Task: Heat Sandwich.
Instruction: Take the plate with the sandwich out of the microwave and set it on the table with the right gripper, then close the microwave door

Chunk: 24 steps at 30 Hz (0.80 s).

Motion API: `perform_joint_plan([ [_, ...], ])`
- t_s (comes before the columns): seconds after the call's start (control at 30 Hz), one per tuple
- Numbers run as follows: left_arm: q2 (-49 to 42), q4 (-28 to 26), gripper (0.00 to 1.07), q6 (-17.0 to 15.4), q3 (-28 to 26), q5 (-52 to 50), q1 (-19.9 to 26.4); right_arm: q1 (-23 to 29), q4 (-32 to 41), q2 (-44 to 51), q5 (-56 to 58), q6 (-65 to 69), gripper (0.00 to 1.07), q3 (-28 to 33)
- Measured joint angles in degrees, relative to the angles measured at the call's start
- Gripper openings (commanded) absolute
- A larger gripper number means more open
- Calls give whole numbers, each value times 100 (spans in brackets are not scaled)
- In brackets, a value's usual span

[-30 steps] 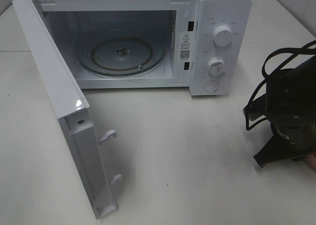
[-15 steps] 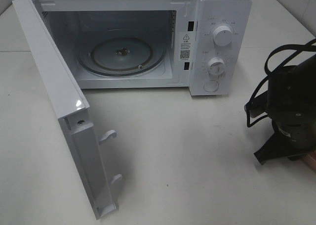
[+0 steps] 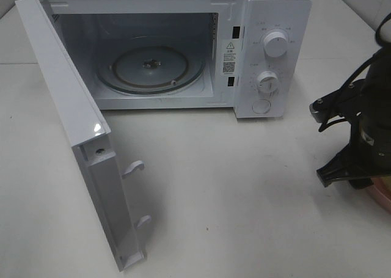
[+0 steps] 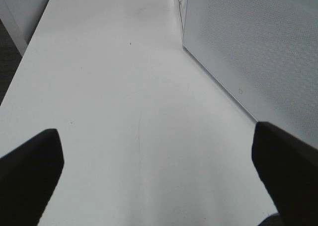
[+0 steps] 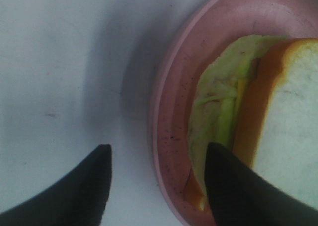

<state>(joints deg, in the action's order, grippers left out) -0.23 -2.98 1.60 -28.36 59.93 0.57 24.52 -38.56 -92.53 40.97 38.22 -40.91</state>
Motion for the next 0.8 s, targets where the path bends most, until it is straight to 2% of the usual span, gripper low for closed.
perform_joint_plan([
  [0.13, 0, 0, 98, 0, 0, 0, 0, 0, 573, 533, 0, -716, 66, 6],
  [0.27, 0, 0, 98, 0, 0, 0, 0, 0, 1289, 1249, 11, -1673, 82, 6],
  [0.37, 0, 0, 98, 0, 0, 0, 0, 0, 1599, 1513, 29, -1965, 85, 6],
  [0.4, 0, 0, 98, 0, 0, 0, 0, 0, 1908, 1799, 57, -2223, 85, 6],
  [0.57, 0, 0, 98, 0, 0, 0, 0, 0, 2406, 2498, 218, -2618, 82, 6],
  [0.8, 0, 0, 98, 0, 0, 0, 0, 0, 2567, 3358, 556, -2733, 80, 6],
])
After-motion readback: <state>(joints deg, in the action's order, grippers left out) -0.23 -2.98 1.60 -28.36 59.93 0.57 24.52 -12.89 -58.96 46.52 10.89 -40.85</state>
